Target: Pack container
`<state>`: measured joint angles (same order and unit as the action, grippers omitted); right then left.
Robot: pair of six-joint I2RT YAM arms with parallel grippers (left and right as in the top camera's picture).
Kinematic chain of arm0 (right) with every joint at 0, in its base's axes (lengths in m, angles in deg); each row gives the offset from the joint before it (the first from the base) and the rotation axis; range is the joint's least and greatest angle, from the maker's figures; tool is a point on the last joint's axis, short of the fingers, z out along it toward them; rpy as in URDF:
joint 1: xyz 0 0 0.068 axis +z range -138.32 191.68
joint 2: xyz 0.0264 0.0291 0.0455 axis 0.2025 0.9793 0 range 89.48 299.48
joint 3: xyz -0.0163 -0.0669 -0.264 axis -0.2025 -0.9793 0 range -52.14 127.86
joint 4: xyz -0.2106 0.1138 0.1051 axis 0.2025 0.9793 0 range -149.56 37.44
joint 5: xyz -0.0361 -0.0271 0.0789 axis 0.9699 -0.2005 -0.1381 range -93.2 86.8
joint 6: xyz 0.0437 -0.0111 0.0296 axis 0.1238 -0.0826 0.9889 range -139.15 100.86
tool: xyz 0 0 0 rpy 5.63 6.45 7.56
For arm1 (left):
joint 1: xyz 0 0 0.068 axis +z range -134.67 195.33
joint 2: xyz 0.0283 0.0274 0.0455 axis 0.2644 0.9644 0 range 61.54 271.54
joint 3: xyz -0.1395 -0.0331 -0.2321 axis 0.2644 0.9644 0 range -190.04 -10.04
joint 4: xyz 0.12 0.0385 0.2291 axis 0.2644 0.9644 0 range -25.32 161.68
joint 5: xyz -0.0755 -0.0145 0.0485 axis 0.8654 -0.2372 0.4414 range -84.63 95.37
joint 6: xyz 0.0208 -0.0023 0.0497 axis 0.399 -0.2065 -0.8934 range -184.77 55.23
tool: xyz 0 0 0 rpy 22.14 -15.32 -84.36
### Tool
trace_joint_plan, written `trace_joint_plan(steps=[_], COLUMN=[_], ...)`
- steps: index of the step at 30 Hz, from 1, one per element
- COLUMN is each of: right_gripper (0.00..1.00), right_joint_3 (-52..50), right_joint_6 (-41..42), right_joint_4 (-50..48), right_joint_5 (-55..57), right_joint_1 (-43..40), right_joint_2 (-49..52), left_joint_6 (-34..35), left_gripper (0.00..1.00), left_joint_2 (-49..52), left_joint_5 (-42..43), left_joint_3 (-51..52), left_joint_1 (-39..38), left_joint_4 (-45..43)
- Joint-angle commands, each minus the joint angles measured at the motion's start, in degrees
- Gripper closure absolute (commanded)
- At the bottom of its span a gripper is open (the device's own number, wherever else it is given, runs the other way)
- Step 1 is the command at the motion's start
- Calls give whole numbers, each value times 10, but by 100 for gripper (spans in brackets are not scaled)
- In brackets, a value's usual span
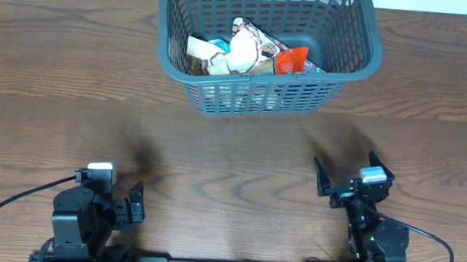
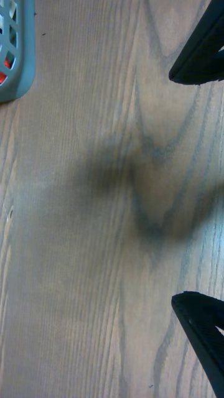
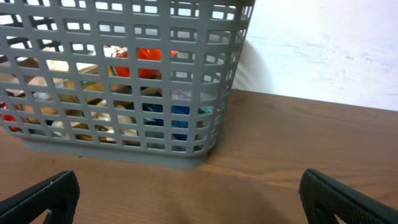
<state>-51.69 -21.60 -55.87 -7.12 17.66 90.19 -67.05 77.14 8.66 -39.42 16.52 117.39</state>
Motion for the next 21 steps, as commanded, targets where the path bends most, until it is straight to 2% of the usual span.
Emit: trace_joint_plan(steps=[1, 11, 21], right_gripper=[1, 1, 1], right_joint_3=[-1, -1, -1], right_joint_6=[14, -40, 78], right_joint_4=[5, 6, -4], right_joint_5=[31, 40, 149], right_joint_1=[7, 6, 1], right_joint_2=[-4, -4, -4], left_joint_6=[7, 7, 7], left_gripper=[1, 1, 2], left_joint_2=[-4, -4, -4], left_joint_5=[6, 6, 6], left_joint_3=[1, 1, 1], left_joint_1=[1, 1, 1], left_joint_4=[2, 2, 2])
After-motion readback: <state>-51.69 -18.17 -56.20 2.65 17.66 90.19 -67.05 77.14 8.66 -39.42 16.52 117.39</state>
